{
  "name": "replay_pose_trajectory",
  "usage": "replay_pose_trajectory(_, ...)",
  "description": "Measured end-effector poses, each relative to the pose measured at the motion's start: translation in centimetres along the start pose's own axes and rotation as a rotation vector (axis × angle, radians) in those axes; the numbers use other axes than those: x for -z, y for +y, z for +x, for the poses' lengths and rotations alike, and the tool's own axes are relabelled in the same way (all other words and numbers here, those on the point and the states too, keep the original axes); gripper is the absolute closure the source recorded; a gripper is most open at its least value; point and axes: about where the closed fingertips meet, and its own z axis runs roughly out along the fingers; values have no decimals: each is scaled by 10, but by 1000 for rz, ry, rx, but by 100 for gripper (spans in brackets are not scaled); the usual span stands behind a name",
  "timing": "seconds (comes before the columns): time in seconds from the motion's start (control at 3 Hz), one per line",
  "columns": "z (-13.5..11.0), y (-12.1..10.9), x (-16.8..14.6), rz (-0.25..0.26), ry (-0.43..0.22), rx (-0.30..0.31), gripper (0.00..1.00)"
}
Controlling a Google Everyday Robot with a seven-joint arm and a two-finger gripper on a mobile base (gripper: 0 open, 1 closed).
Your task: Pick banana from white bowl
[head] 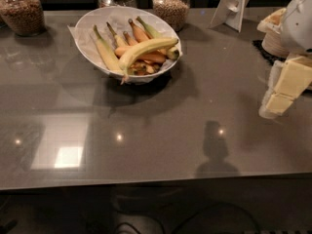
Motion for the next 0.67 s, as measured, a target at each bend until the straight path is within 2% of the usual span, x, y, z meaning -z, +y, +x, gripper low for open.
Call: replay_pose_trajectory(0.67, -121, -66, -24, 77, -279, 296, 0)
